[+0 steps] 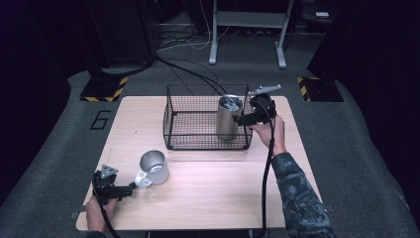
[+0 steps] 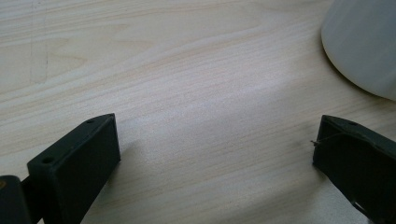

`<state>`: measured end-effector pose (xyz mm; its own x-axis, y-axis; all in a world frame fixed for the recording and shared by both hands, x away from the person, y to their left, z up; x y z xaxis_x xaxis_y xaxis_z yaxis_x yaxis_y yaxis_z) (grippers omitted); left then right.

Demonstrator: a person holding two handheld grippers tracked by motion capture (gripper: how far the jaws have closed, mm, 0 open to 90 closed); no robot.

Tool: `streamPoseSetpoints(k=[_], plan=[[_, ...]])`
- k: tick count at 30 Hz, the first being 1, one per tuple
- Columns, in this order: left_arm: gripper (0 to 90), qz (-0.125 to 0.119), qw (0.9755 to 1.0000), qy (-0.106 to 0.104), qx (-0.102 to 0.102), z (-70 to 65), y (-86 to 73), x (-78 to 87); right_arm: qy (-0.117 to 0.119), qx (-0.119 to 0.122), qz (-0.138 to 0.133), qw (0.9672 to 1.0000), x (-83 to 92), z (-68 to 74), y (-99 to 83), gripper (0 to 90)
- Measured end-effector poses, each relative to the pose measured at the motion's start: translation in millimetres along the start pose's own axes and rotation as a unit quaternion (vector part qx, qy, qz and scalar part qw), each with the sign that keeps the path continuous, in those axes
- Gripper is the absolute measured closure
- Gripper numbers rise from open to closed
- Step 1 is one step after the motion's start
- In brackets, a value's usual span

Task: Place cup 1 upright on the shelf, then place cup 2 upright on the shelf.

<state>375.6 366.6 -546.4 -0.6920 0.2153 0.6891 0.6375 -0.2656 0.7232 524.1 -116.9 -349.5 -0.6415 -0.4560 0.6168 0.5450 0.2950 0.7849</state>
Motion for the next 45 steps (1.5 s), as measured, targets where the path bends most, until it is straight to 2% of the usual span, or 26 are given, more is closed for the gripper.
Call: streamPoseSetpoints(k=[2,8,9,10,13,14,16,17,18,19,21,22,23,26,30,34,36,38,40,41,43,45], plan=[[0.5,0.000,1.0000,0.000,-0.001,0.1,0.0,0.1,0.000,-0.003,-0.005,1.0000,3.5,0.8,-3.8,0.0],[0.5,0.000,1.0000,0.000,0.000,0.0,0.0,0.0,-0.005,0.000,-0.017,0.9998,27.6,1.7,-34.4,0.0],[0.5,0.000,1.0000,0.000,0.000,0.1,0.0,0.0,-0.005,0.000,-0.017,0.9998,27.6,1.7,-34.4,0.0],[0.5,0.000,1.0000,0.000,0.000,0.0,0.0,0.0,-0.006,-0.002,-0.020,0.9998,34.2,1.9,-45.7,0.0],[0.5,0.000,1.0000,0.000,0.000,0.0,0.0,0.0,-0.012,0.001,-0.017,0.9998,37.7,1.6,-55.6,0.0],[0.5,0.000,1.0000,0.000,0.000,0.0,0.1,-0.1,-0.020,0.002,-0.012,0.9997,39.6,-0.7,-68.9,0.0],[0.5,0.001,1.0000,0.003,-0.003,0.7,0.4,-0.1,-0.029,-0.004,-0.005,0.9996,39.5,-5.7,-85.4,0.0],[0.5,0.001,1.0000,0.003,-0.003,0.7,0.4,-0.1,-0.029,-0.004,-0.005,0.9996,39.5,-5.7,-85.4,0.0],[0.5,0.001,1.0000,0.003,-0.003,0.7,0.4,-0.1,-0.038,-0.012,0.000,0.9992,39.4,-12.8,-102.9,0.0],[0.5,0.001,1.0000,0.003,-0.003,0.7,0.4,-0.1,-0.038,-0.012,0.000,0.9992,39.4,-12.8,-102.9,0.0],[0.5,0.001,1.0000,0.003,-0.003,0.7,0.4,-0.1,-0.040,-0.029,0.001,0.9988,39.8,-19.3,-120.2,0.0],[0.5,0.001,1.0000,0.003,-0.004,0.8,0.4,-0.1,-0.043,-0.038,0.004,0.9983,40.1,-23.9,-136.9,0.0],[0.5,0.002,1.0000,0.001,-0.004,0.9,0.5,0.1,-0.043,-0.038,0.004,0.9983,40.1,-23.9,-136.9,0.0],[0.5,0.004,1.0000,0.001,-0.005,1.1,0.7,0.1,-0.061,-0.033,0.008,0.9976,40.5,-28.0,-164.4,0.0],[0.5,0.004,1.0000,0.001,-0.005,1.1,0.7,0.0,-0.075,-0.039,0.024,0.9962,35.8,-33.3,-192.6,0.0],[0.4,0.003,1.0000,0.001,-0.006,1.3,0.9,-0.1,-0.078,-0.060,0.050,0.9939,26.4,-38.1,-222.8,0.0],[0.4,0.003,1.0000,0.001,-0.005,1.3,0.9,-0.2,-0.075,-0.083,0.055,0.9922,22.1,-41.4,-237.5,0.0],[0.5,0.004,1.0000,0.001,-0.005,1.2,0.9,-0.1,-0.071,-0.081,0.060,0.9924,18.4,-44.2,-246.3,0.0],[0.5,0.004,1.0000,0.000,-0.005,1.2,1.0,-0.1,-0.081,-0.083,0.065,0.9911,15.9,-44.3,-252.0,0.0],[0.5,0.004,1.0000,0.001,-0.005,1.2,1.0,-0.1,-0.091,-0.079,0.062,0.9907,17.3,-44.0,-252.8,0.0],[0.5,0.007,1.0000,-0.001,-0.007,1.6,1.1,0.4,-0.095,-0.078,0.056,0.9908,17.6,-44.7,-252.9,0.0],[0.5,0.007,1.0000,-0.001,-0.006,1.5,1.1,0.4,-0.094,-0.082,0.060,0.9903,15.5,-45.2,-253.6,0.0]])
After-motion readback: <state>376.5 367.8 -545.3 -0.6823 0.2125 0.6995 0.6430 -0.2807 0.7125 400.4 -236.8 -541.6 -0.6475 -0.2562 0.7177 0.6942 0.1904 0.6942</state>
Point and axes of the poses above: each handheld gripper's, and its own axes: x roughly backward along the jaws, y roughly out of its top, z roughly to its left, the point moved 2 cm from there along -x, roughly forward along the jaws, and after that the axes turned 4 degrees about -x, right-handed, at the moved point
